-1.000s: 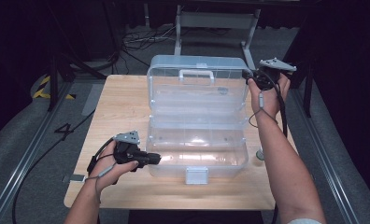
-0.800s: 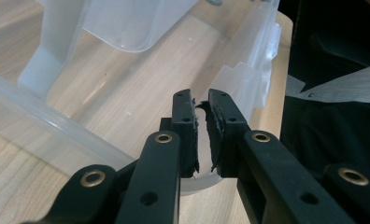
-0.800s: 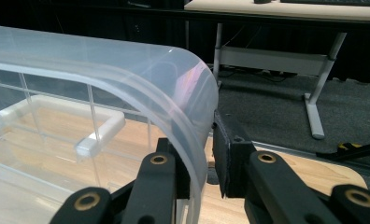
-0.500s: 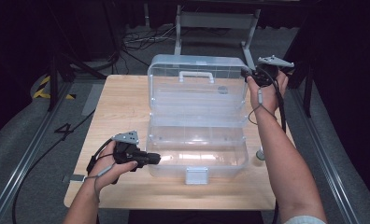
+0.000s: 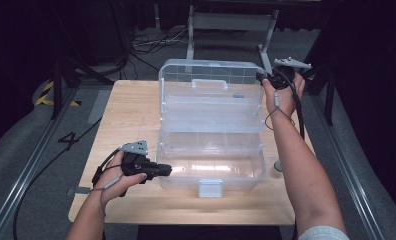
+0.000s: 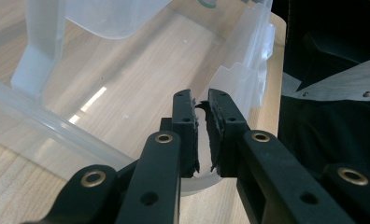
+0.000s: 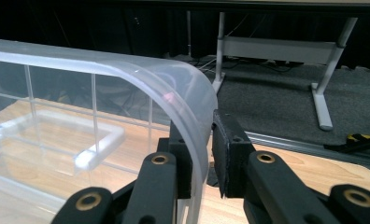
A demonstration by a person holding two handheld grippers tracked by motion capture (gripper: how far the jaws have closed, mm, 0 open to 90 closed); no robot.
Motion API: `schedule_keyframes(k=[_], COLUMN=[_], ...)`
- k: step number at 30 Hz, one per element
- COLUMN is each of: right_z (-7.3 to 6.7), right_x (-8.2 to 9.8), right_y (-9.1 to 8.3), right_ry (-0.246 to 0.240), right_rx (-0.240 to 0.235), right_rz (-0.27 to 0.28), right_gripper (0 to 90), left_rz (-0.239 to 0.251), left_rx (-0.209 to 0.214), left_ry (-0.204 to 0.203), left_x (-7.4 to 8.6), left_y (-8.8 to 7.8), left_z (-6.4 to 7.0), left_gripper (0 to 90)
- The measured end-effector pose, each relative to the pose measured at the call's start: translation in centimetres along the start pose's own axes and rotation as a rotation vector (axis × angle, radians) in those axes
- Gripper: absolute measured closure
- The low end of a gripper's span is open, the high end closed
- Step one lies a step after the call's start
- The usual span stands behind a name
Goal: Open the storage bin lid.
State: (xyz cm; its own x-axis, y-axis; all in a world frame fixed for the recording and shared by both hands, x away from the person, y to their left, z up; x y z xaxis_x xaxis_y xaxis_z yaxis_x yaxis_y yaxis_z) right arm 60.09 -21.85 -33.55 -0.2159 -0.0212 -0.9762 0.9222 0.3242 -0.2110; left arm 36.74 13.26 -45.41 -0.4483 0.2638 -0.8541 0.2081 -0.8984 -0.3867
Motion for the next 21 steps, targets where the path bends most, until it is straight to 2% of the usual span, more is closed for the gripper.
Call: schedule_keyframes(k=[14, 21], right_z=[0.6, 0.8], right_x=[0.6, 0.9], right_y=[1.7, 2.6], right_ry=[0.029, 0.021], right_rx=[0.007, 0.002], right_rz=[-0.009, -0.022], right_gripper=[80.0, 80.1], left_rz=[0.005, 0.006], left_rx=[0.001, 0.007], left_ry=[-0.007, -0.007], left_x=[0.0, 0.0], left_y=[0.0, 0.0], left_z=[0.0, -0.1], left_gripper=[82.0, 82.1])
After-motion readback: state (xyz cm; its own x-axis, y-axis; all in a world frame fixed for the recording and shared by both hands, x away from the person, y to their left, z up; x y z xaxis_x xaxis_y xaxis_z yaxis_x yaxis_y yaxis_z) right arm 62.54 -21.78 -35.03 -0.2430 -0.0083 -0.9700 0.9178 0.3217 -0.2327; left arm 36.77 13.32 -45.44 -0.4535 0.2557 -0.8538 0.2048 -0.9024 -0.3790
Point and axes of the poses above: each handheld gripper's, and its own axes: y roughly forward along the jaws, x roughly out of its underside, z roughly to its right, the point moved 7 cm from there along y, roughly forward along the jaws, and after that the axes turned 11 degrees about z, right-handed, at the moved point
